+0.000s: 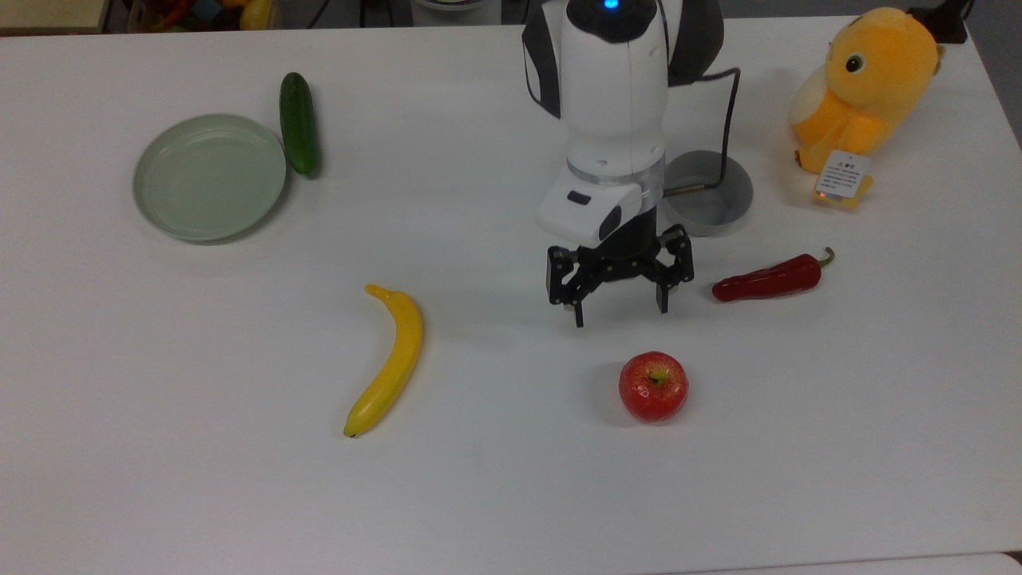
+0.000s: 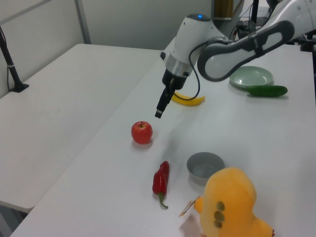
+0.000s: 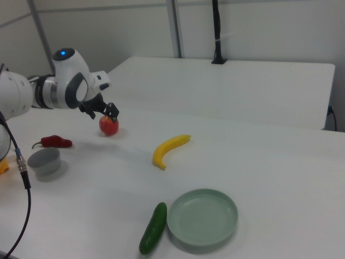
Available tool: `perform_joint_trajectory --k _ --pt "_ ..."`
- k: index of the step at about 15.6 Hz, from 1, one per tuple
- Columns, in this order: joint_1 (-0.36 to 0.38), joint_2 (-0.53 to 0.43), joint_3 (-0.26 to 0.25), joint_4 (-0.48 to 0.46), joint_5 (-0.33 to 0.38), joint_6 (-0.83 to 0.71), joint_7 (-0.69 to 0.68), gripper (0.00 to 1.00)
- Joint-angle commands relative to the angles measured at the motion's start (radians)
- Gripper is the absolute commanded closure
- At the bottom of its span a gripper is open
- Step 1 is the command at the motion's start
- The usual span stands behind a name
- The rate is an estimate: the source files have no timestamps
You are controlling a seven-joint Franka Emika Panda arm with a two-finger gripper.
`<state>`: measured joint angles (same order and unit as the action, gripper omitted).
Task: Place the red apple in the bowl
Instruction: 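Lower the open gripper around the red apple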
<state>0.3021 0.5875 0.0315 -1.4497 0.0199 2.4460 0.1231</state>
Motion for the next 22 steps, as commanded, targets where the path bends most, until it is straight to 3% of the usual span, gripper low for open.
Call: perform_joint_trajectory --k 1,5,14,22 --pt "0.000 0.105 0.002 0.072 -0.038 0.120 0.012 0.00" --pt "0.002 0.139 0.002 0.118 -0.038 0.139 0.015 0.00" --pt "0.005 0.193 0.027 0.118 -0.109 0.263 0.075 0.00" --pt "0.020 0.219 0.028 0.141 -0.117 0.311 0.073 0.00"
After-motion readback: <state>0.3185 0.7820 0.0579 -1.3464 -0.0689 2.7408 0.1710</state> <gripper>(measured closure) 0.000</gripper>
